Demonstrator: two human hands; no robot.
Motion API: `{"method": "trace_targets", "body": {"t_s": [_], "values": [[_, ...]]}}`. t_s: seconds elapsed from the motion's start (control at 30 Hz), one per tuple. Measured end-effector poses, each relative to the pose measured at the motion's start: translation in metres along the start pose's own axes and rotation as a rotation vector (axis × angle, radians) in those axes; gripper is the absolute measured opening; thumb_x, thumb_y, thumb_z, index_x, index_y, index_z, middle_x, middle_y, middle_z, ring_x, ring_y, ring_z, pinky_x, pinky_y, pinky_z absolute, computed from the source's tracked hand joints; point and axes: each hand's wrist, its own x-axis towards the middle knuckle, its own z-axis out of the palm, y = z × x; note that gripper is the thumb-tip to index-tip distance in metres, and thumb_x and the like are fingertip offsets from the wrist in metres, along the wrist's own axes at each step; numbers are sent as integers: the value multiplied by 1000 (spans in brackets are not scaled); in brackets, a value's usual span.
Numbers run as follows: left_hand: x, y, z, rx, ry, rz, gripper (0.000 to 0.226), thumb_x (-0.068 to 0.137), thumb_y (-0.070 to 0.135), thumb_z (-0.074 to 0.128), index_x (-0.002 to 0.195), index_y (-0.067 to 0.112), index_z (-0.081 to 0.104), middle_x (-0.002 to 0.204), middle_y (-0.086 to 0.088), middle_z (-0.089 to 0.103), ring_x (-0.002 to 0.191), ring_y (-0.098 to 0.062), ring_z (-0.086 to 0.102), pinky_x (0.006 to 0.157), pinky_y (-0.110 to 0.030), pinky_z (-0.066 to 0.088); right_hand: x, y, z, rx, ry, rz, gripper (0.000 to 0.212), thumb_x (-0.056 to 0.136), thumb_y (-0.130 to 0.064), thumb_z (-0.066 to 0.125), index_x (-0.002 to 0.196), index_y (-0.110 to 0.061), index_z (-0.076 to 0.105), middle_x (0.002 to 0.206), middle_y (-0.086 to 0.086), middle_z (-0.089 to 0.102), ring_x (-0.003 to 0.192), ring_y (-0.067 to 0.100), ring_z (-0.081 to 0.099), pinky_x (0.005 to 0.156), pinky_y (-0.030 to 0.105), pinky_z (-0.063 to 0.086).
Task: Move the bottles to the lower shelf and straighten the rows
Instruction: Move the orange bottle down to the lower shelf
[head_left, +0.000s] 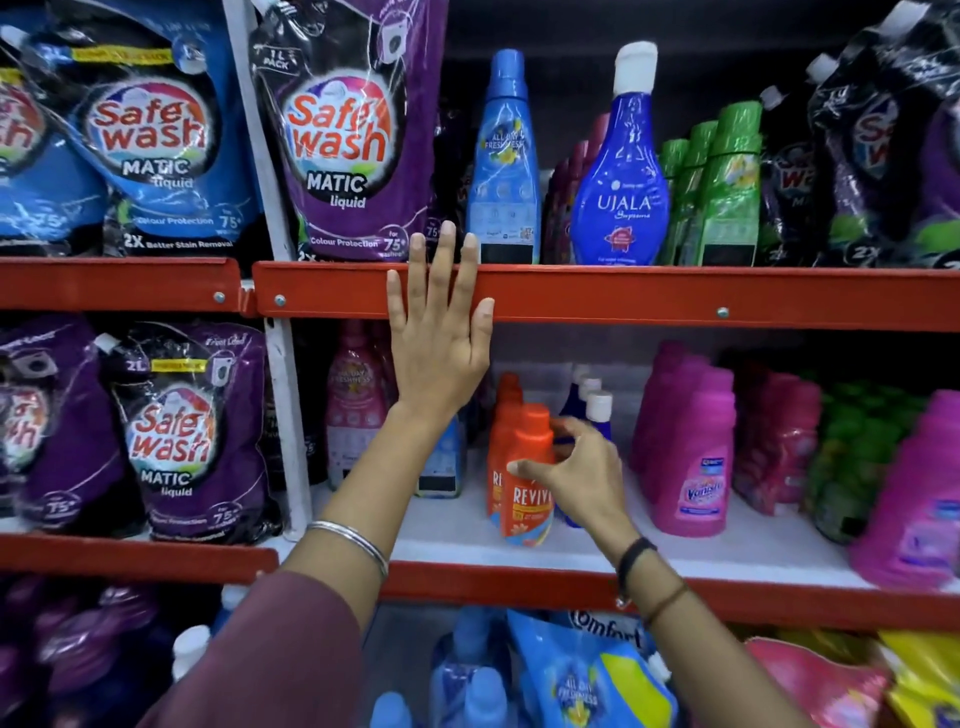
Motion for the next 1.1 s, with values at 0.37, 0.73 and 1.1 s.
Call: {"method": "trace_targets", "body": {"t_s": [0.37, 0.73, 1.1], "values": [[-11, -3, 6, 24, 10, -5, 52, 102, 42, 18, 151, 25, 12, 159, -7, 18, 148, -27, 6, 119, -43, -5, 0, 16, 31, -1, -33, 23, 68, 62, -33, 85, 122, -12, 59, 116, 9, 67, 100, 23, 66, 90, 41, 55], [-12, -2, 5, 25, -3, -9, 53, 101, 41, 19, 151, 23, 15, 160, -7, 17, 148, -26, 6, 119, -43, -3, -2, 18, 42, -88, -62, -1, 69, 68, -38, 81, 126, -15, 52, 124, 6, 57, 108, 27, 62, 90, 44, 54], [-11, 14, -4, 8, -48, -45, 56, 101, 39, 25, 152, 23, 10, 161, -6, 10, 149, -24, 0, 118, -43, -12, -3, -13, -24, 72, 179, -284, 38, 79, -33, 74, 112, -18, 62, 102, -3, 63, 94, 13, 65, 83, 29, 55]]}}
